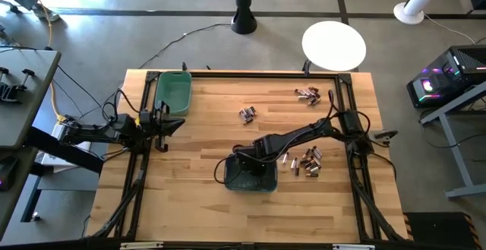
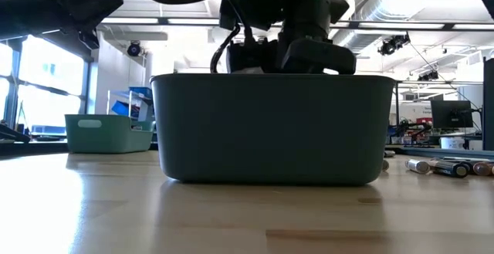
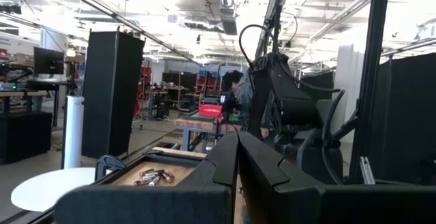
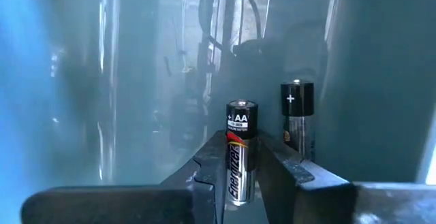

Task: Sort batteries
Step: Put the silver battery into the blue bin

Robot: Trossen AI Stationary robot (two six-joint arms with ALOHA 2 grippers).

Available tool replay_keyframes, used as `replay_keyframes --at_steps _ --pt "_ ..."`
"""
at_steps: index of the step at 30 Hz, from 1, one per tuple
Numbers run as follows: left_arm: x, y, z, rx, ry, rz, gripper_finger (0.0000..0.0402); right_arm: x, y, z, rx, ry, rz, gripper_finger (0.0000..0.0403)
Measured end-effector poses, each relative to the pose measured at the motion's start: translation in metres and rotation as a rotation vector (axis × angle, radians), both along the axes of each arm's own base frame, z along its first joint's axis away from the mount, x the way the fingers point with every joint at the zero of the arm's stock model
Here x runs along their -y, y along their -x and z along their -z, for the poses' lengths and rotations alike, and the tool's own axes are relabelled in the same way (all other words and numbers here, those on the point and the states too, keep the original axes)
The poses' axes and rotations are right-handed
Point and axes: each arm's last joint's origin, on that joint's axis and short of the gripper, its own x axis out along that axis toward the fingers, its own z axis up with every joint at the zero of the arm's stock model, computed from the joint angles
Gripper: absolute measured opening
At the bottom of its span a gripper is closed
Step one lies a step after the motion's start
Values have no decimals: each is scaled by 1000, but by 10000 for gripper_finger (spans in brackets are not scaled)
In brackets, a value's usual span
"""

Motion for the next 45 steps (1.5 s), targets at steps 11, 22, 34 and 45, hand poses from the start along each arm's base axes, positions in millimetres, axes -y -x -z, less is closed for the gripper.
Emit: replay_keyframes --at_steps 11,22,34,45 --pt "0 0 0 3 1 0 5 10 -5 -24 42 -23 46 138" --pt "0 0 0 3 0 1 5 -2 29 -102 75 357 73 142" --pt "0 0 -1 7 3 -10 5 4 150 -73 40 470 538 142" --pt "-1 2 -5 50 -6 -28 5 16 157 -26 117 49 933 177"
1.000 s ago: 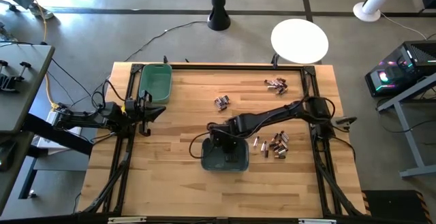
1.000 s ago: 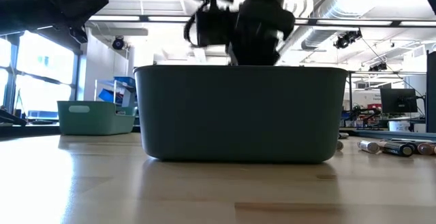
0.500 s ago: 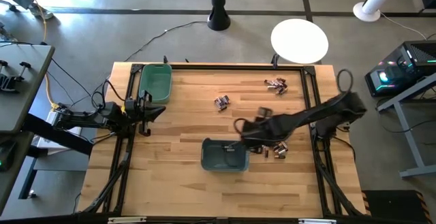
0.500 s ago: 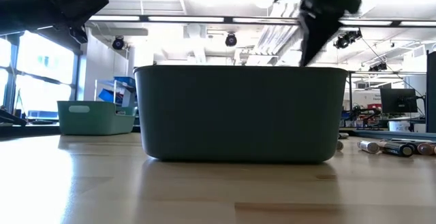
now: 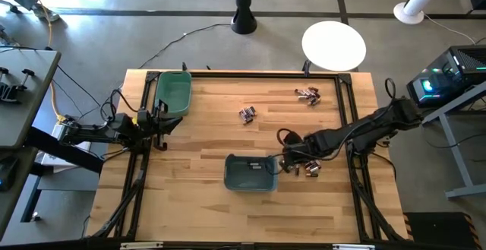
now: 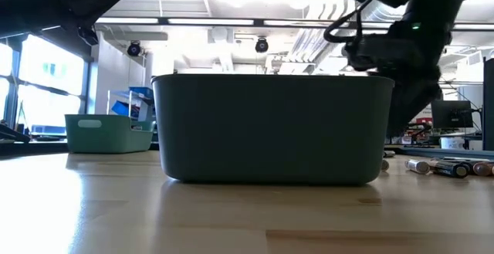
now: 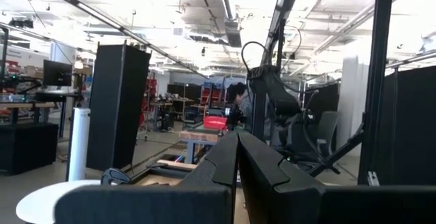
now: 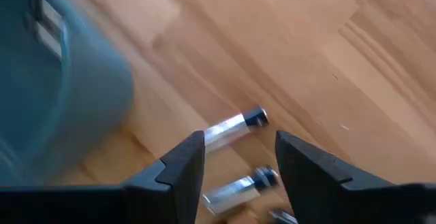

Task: Sort batteries
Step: Put the silver battery into the blue bin

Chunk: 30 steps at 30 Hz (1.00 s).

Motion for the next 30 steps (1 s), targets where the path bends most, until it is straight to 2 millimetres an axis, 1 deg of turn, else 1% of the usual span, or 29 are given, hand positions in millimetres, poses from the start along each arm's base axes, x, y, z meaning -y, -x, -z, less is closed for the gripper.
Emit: replay_keyframes --at_steps 3,10,17,25,27,30 --pt "0 0 0 1 0 -1 5 3 -1 1 31 -49 138 189" --pt "0 0 0 0 0 -1 5 4 -2 4 45 -56 247 193" --pt "0 0 0 -2 -2 -1 5 2 -7 21 -21 -86 267 193" --pt "0 0 0 -2 -2 -2 5 0 -12 35 -65 -105 249 190" --pt "0 0 0 -2 -2 -2 5 0 -12 36 -74 -97 236 180" --pt "0 0 0 -2 -2 -2 5 0 -12 37 -88 -88 232 150"
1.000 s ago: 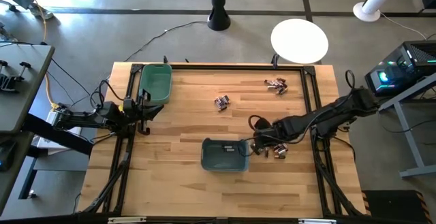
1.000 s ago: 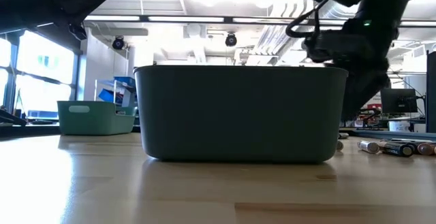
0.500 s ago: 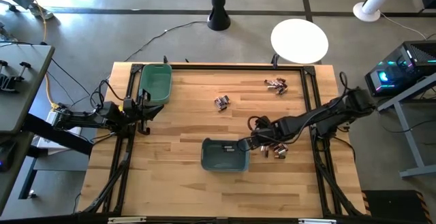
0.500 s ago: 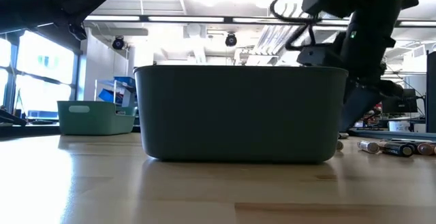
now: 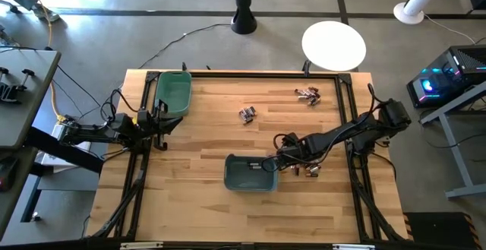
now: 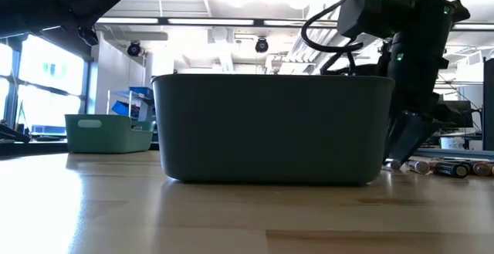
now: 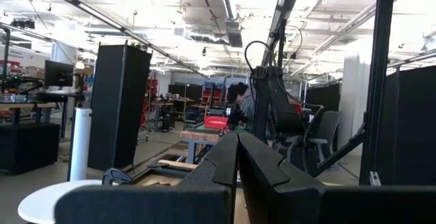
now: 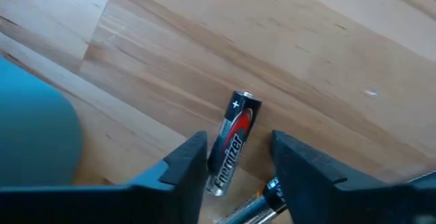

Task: Sort batteries
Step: Put the silver battery into the blue bin

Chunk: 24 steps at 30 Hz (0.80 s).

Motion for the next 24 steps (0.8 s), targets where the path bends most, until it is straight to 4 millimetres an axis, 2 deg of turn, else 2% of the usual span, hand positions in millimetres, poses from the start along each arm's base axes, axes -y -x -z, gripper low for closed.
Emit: replay_keyframes --at_steps 8,13,15,20,24 --pt "0 0 0 1 0 0 5 4 4 0 -65 43 -100 29" --pt "0 0 0 2 0 0 5 7 3 -7 -138 79 -148 20" --pt "0 0 0 4 1 0 5 8 2 -23 -216 130 -146 21" --pt "0 0 -1 6 3 1 5 1 -8 -85 -297 301 -192 19" --pt "0 0 0 5 3 1 5 -10 -27 -135 -163 375 -328 19"
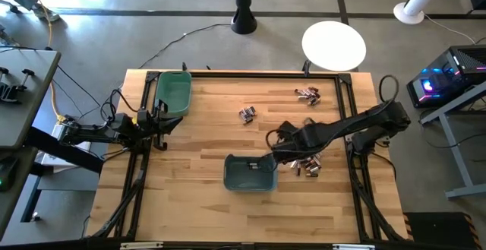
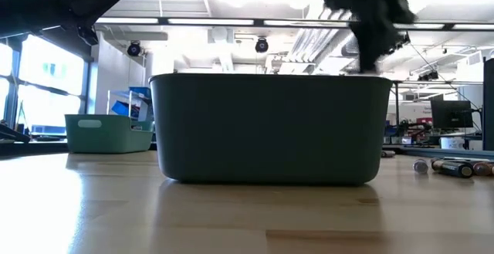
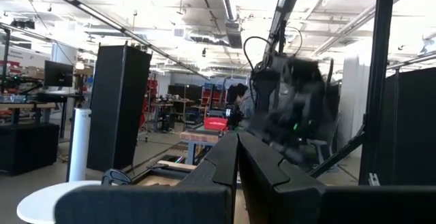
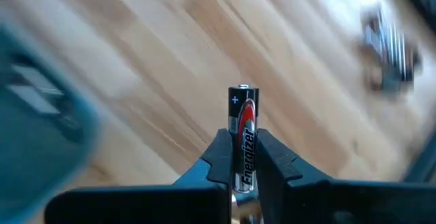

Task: Sort batteries
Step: Put the silver battery into the blue bin

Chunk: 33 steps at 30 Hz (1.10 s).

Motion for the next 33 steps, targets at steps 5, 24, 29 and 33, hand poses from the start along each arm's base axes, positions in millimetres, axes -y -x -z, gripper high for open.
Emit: replay_keyframes --at_steps 5,24,29,33 --pt "0 0 0 -1 0 1 5 -13 -34 -29 242 -93 -318 20" --pt "0 0 0 5 21 21 5 -29 -110 83 53 -468 -793 22" --pt "0 0 0 7 31 25 5 -25 -112 93 17 -461 -807 22" --pt "0 0 0 8 35 27 5 -21 -114 103 -8 -460 -796 22"
